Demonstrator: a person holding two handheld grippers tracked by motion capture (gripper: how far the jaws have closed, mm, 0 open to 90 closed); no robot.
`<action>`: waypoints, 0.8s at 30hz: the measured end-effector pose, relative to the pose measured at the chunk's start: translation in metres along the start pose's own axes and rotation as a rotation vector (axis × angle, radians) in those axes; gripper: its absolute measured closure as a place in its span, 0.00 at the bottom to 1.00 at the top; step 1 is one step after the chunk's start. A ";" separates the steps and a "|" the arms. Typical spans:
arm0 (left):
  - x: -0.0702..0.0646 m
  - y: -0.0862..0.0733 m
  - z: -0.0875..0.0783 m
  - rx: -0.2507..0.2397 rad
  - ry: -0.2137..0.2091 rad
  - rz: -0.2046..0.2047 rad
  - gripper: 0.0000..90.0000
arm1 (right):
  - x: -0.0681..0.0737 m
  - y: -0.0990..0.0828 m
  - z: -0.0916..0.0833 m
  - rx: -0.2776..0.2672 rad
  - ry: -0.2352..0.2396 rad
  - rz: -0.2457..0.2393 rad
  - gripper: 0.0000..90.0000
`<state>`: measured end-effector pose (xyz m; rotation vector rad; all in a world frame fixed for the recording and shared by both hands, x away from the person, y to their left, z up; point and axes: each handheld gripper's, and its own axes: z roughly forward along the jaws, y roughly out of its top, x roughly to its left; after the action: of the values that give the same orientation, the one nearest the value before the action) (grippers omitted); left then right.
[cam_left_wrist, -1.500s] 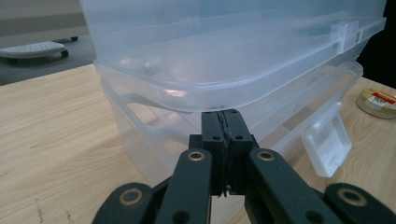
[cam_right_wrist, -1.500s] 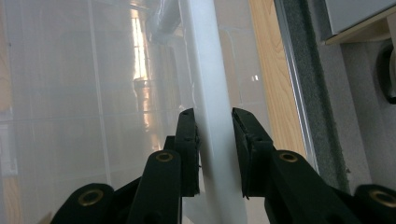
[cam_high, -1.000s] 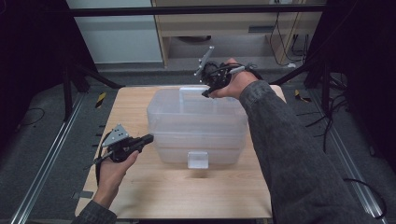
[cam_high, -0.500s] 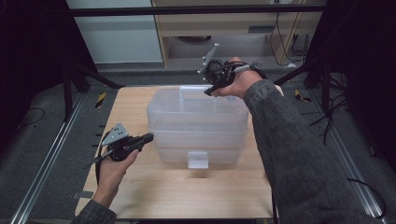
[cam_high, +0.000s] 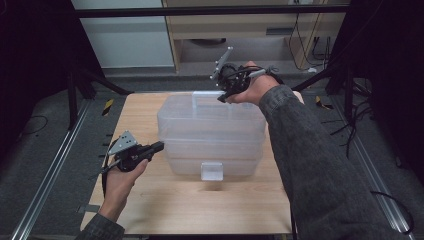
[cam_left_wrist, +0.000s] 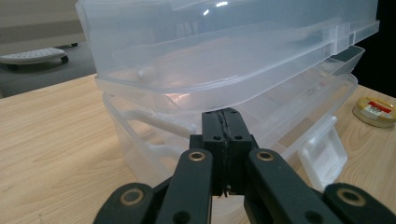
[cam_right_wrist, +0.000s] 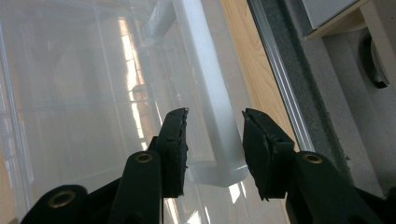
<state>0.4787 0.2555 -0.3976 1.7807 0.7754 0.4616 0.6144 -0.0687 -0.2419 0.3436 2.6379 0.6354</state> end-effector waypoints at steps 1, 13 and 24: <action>0.000 0.000 0.000 0.000 0.000 0.000 0.99 | 0.000 0.000 0.000 -0.001 0.000 0.001 0.67; 0.001 0.005 0.000 -0.004 -0.002 0.002 0.99 | -0.002 0.001 -0.003 -0.009 -0.014 0.004 0.65; 0.003 0.013 0.003 -0.005 0.001 0.003 0.99 | -0.005 -0.004 -0.027 -0.034 -0.054 0.033 0.63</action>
<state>0.4861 0.2533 -0.3868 1.7775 0.7723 0.4661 0.6066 -0.0846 -0.2201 0.3892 2.5718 0.6716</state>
